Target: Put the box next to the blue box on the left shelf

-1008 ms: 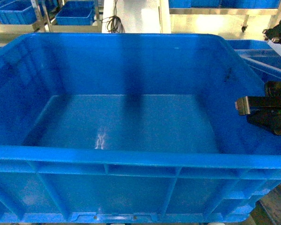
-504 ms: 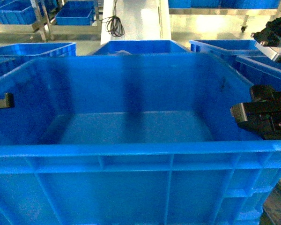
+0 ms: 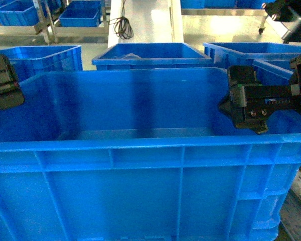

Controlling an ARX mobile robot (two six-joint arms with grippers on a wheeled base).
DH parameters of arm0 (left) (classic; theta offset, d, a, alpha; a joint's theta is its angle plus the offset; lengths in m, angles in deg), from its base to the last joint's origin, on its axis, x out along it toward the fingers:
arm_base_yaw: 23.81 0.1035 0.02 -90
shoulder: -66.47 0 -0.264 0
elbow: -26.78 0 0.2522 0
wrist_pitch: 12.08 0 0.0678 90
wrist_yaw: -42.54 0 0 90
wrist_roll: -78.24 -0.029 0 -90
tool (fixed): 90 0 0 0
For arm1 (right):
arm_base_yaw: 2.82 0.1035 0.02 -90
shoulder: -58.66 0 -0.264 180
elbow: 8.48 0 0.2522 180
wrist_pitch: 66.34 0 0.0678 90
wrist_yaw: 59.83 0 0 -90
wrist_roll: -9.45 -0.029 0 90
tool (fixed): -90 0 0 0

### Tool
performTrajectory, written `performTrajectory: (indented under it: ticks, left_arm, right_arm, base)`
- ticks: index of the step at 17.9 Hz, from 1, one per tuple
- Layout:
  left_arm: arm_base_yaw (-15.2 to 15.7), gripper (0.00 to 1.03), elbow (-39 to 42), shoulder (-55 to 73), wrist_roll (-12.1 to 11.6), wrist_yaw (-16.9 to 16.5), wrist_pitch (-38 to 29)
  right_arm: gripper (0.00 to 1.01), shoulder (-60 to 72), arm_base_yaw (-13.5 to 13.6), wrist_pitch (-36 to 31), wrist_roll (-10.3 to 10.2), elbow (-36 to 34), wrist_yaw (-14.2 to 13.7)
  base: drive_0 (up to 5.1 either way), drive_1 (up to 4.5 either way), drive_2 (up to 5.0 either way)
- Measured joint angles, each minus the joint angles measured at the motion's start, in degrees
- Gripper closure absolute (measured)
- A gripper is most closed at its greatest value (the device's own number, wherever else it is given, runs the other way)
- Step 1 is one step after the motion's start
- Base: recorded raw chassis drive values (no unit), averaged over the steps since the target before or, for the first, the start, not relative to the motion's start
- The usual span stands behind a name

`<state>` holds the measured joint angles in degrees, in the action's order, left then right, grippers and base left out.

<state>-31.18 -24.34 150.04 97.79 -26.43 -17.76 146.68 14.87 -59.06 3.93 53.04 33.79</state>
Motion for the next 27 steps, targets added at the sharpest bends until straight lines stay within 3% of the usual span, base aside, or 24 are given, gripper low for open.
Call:
performTrajectory:
  ticks: [3,6,7,8,9,10,12,13,14,15,16,19,20,21,22,24,25,27]
  left_arm:
    - [0.0,0.05,0.1,-0.3,-0.1,2.3,-5.1]
    - [0.2,0.05,0.1,-2.0,-1.6,4.9,-5.5]
    - [0.3,0.05,0.1,-2.0,-1.8,4.9,-5.4]
    - [1.5,0.11,2.6,-1.2,-4.5,-0.2,-15.6]
    - [3.0,0.23,8.0,-1.7,-10.1,-9.8,-26.8]
    - [3.7,0.32,12.3,-3.1,-13.3,-14.0,-31.4]
    - [3.8,0.53,17.3,-7.7,-16.9,-17.6,-35.7]
    - [3.9,0.62,18.7,-10.0,-17.6,-18.1,-36.0]
    - [6.1,0.73,20.9,-12.5,-18.3,-20.6,-35.9]
    - [7.5,0.84,23.1,-14.3,-18.5,-20.5,-35.0]
    - [7.6,1.00,25.9,-17.2,-18.5,-20.7,-33.9]
    - [7.2,1.02,29.2,-24.3,-18.6,-21.0,-31.4]
    - [7.4,1.02,30.5,-26.5,-18.6,-20.9,-29.9]
    - [7.4,1.02,31.6,-28.0,-18.6,-21.0,-29.6]
    - [7.4,1.02,33.3,-27.8,-18.6,-21.0,-33.4]
    - [7.4,1.02,35.2,-30.6,-18.6,-21.0,-29.1]
    - [7.4,1.02,35.8,-33.0,-18.6,-21.0,-27.5]
    - [7.4,1.02,35.8,-38.1,-18.6,-21.0,-24.2]
  right_arm:
    - [0.03,0.0,0.0,-1.5,1.5,-0.2,-0.4]
    - [0.03,0.0,0.0,-1.5,1.7,-0.2,-0.4]
    - [0.10,0.9,1.0,-17.2,2.9,-4.7,-7.1]
    - [0.21,0.6,1.1,-30.6,3.8,-10.9,-14.3]
    - [0.34,-1.8,0.0,-41.4,4.5,-18.9,-18.3]
    - [0.44,-4.1,-2.2,-46.8,4.7,-22.6,-18.5]
    - [0.64,-10.8,-5.1,-51.5,4.8,-27.0,-17.3]
    - [0.73,-13.2,-5.5,-51.4,5.0,-29.1,-15.9]
    - [0.84,-15.0,-6.3,-50.6,5.1,-31.8,-14.5]
    - [0.95,-16.7,-7.7,-49.5,5.1,-34.2,-13.7]
    - [0.99,-20.6,-9.2,-48.5,5.2,-36.8,-12.6]
    - [0.99,-27.8,-11.2,-45.9,5.2,-40.3,-10.2]
    - [0.99,-27.5,-11.8,-49.4,5.2,-42.4,-9.6]
    - [0.99,-28.6,-12.5,-47.4,5.2,-43.6,-9.1]
    - [0.99,-30.6,-12.7,-45.3,5.2,-44.7,-8.7]
    - [0.99,-36.2,-16.8,-42.2,5.2,-45.5,-4.3]
    - [0.99,-38.7,-18.0,-40.5,5.2,-45.5,-4.4]
    - [0.99,-43.1,-17.9,-36.4,5.2,-46.5,-3.6]
  base:
    - [0.0,0.00,0.0]
    - [0.0,0.00,0.0]
    - [0.0,0.00,0.0]
    - [0.0,0.00,0.0]
    - [0.0,0.00,0.0]
    - [0.0,0.00,0.0]
    - [0.0,0.00,0.0]
    - [0.0,0.00,0.0]
    - [0.0,0.00,0.0]
    - [0.0,0.00,0.0]
    - [0.0,0.00,0.0]
    - [0.0,0.00,0.0]
    - [0.0,0.00,0.0]
    - [0.0,0.00,0.0]
    - [0.0,0.00,0.0]
    - [0.0,0.00,0.0]
    - [0.0,0.00,0.0]
    - [0.0,0.00,0.0]
